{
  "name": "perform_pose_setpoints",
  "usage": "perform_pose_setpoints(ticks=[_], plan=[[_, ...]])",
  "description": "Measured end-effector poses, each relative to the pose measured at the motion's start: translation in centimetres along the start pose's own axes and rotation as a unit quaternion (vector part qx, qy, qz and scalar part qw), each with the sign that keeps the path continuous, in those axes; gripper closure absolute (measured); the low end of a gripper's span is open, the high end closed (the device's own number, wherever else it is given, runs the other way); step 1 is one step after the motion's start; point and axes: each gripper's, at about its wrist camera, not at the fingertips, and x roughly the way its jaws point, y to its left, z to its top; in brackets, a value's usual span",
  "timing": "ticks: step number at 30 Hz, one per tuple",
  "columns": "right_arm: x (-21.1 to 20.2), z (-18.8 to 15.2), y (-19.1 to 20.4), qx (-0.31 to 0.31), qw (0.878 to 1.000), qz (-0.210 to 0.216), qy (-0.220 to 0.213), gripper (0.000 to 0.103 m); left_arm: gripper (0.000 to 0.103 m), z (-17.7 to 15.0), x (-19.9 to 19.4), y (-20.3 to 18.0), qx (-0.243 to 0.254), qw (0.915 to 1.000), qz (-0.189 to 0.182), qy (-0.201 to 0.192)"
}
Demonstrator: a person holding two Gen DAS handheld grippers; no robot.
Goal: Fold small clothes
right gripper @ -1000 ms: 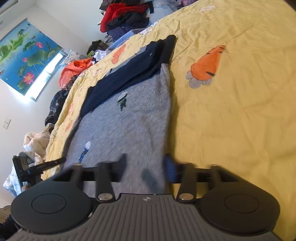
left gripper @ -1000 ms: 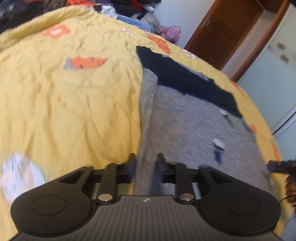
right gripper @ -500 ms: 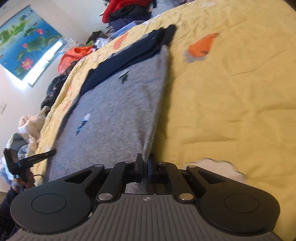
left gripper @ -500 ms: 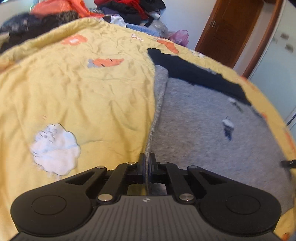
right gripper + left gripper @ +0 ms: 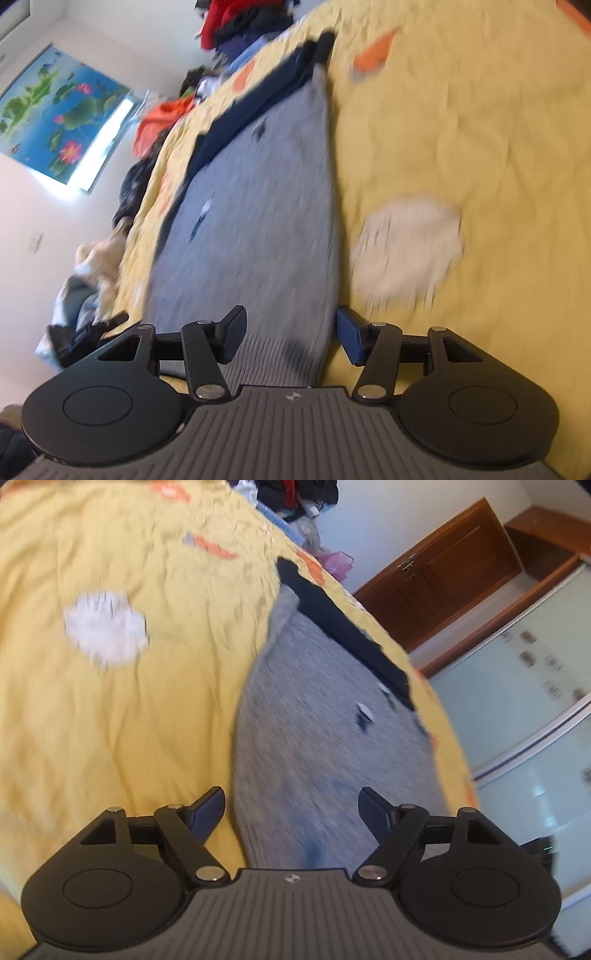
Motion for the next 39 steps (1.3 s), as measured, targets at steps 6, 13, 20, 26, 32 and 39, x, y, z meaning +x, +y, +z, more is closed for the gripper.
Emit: perform_pose_setpoints(ticks=[6,13,20,26,32,39], plan=[[1.4,-2.3,-0.2,0.036,0.998,0.034,0.036,0.092,0.073,-1.3,0.6,0.4,-0.039,0.9986,-0.023,0.027],[0.7,-2.9,-0.4,0.018,1.000,0.016,0.017,0.092,0.097,-1.1,0.9,0.1,0.001,0.9982,0.031,0.051],[0.9,-2.5,-1.0,0.054,0.995,0.079,0.005,0.053,0.082,-1.4,1.1,1.6,-0.069,0.9937,-0.035,0.081],[2.1,-1.6,-0.8,0.044,0.998,0.042,0.027,0.089,0.086,-1.1,1.1,-0.5,-0.010,0.9970,0.004,0.076],[1.0,-1.4,0.8,0.007,0.997,0.070,-0.023,0.089,0.095,0.9,0.3,-3.9,0.046,0.9982,-0.014,0.036],[0.4,3.5,3.1,-0.004,0.989,0.128,-0.080,0.089,0.095,6.3,1.1,-6.0,0.043,0.9970,-0.063,-0.012]])
